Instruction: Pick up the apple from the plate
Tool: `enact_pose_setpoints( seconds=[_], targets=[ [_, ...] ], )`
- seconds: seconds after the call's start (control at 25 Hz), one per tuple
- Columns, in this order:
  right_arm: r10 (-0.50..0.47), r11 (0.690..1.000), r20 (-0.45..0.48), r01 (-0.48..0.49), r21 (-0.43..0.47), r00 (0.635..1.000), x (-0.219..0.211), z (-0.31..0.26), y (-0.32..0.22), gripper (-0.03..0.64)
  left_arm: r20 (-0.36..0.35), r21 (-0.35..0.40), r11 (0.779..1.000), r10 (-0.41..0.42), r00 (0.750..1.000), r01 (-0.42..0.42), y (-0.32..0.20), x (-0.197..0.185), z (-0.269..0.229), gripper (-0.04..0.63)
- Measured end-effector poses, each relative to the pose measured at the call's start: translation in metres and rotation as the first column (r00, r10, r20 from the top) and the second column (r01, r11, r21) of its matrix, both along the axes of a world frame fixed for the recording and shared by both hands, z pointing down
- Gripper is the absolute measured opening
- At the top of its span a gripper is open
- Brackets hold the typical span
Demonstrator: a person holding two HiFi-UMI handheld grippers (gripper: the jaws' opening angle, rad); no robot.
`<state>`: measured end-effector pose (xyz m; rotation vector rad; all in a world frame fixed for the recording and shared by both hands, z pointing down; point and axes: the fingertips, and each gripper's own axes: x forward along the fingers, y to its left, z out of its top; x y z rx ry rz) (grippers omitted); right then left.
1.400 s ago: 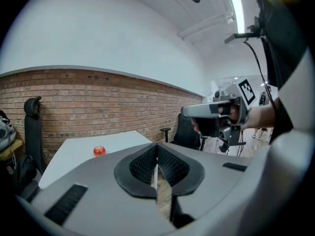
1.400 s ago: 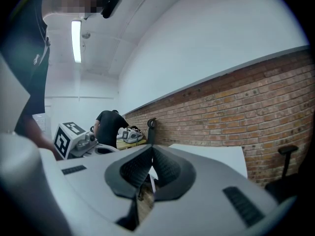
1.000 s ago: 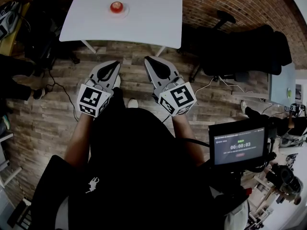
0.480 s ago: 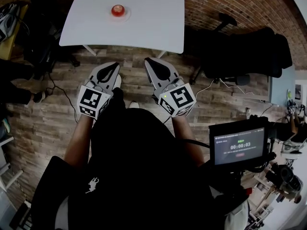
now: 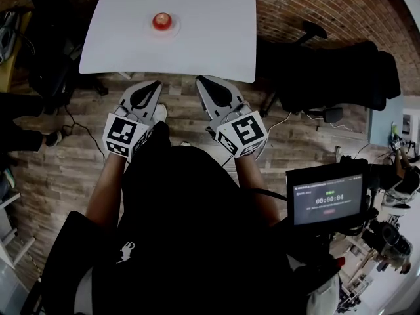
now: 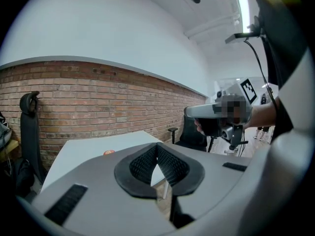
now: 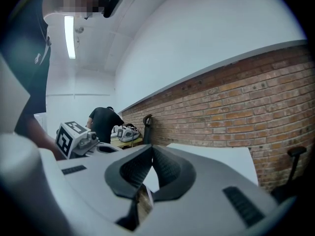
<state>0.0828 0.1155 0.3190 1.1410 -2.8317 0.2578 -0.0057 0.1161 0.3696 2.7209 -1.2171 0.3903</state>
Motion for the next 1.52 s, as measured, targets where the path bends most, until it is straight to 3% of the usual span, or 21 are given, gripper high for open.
enact_pose_setpoints(
  seconds=[1.04, 1.52],
  targets=[
    [0.088, 0.996, -0.039, -0.089, -0.026, 0.995, -0.054, -0.003, -0.119, 0.005, -0.023, -0.026, 0.994, 0.102, 0.994, -0.103, -0.127, -0.049, 0.003, 0.006],
    [0.113, 0.993, -0.054, -0.115, -0.031, 0.992, -0.077, 0.0, -0.166, 0.005, -0.014, -0.034, 0.993, 0.11, 0.994, -0.11, -0.179, -0.072, 0.012, 0.006]
  ],
)
